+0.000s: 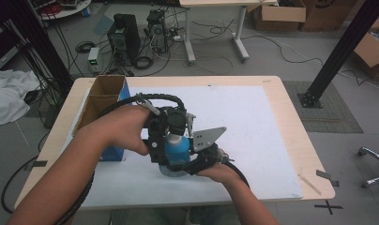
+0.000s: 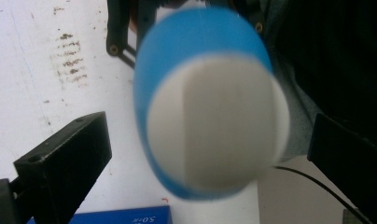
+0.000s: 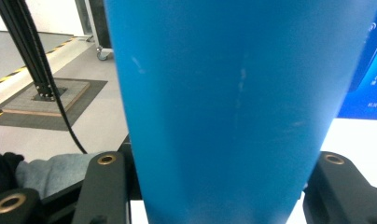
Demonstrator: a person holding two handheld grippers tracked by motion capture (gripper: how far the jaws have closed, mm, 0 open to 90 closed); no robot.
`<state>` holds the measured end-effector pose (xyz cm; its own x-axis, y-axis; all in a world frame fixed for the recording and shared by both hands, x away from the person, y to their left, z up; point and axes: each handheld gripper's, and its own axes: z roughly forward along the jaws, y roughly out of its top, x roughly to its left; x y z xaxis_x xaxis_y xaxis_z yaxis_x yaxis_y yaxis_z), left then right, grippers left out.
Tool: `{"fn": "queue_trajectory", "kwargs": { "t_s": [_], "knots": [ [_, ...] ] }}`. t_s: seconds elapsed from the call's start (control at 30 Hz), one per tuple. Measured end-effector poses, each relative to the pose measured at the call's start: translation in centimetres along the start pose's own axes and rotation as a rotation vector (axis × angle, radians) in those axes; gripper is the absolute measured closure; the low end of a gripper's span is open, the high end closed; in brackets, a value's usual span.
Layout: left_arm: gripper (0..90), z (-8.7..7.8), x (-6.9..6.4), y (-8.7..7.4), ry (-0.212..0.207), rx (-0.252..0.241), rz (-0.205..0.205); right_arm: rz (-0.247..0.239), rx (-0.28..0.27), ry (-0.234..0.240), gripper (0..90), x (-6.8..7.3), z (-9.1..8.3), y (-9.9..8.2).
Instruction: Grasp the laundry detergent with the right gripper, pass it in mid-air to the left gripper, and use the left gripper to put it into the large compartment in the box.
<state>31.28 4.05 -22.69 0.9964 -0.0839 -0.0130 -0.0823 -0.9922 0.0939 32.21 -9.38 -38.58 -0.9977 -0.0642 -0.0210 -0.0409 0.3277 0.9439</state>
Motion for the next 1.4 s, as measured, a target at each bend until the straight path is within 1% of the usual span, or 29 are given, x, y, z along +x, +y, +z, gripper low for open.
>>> {"fn": "queue_trajectory", "kwargs": {
  "t_s": [0.1, 0.23, 0.57, 0.8, 0.97, 1.2, 1.4],
  "knots": [
    [0.1, 0.1, 0.0, 0.0, -0.002, 0.000, -0.003, -0.002, -0.013, 0.003, 45.0, 0.0, 0.3, 0.3],
    [0.1, 0.3, 0.0, 0.0, -0.002, 0.013, -0.009, 0.004, -0.028, -0.002, 45.1, 0.0, 0.7, 0.8],
    [0.1, 0.8, 0.0, -0.1, 0.004, 0.019, -0.024, 0.007, -0.021, -0.010, 45.0, 0.0, 0.8, 0.8],
    [0.7, 1.1, 0.1, 0.0, 0.015, 0.038, -0.032, -0.001, -0.026, -0.012, 45.0, 0.0, 1.1, 1.0],
    [3.7, 1.0, 0.0, 0.0, 0.028, 0.038, -0.032, -0.003, -0.029, -0.012, 44.9, 0.0, 1.2, 1.0],
    [9.9, 1.1, 0.0, 0.0, 0.019, 0.050, -0.034, 0.001, -0.029, -0.011, 44.9, 0.0, 1.3, 1.0],
    [15.7, 1.0, 0.1, 0.2, 0.022, 0.051, -0.033, 0.004, -0.032, -0.011, 44.9, -0.1, 1.3, 1.0]
  ]
}}
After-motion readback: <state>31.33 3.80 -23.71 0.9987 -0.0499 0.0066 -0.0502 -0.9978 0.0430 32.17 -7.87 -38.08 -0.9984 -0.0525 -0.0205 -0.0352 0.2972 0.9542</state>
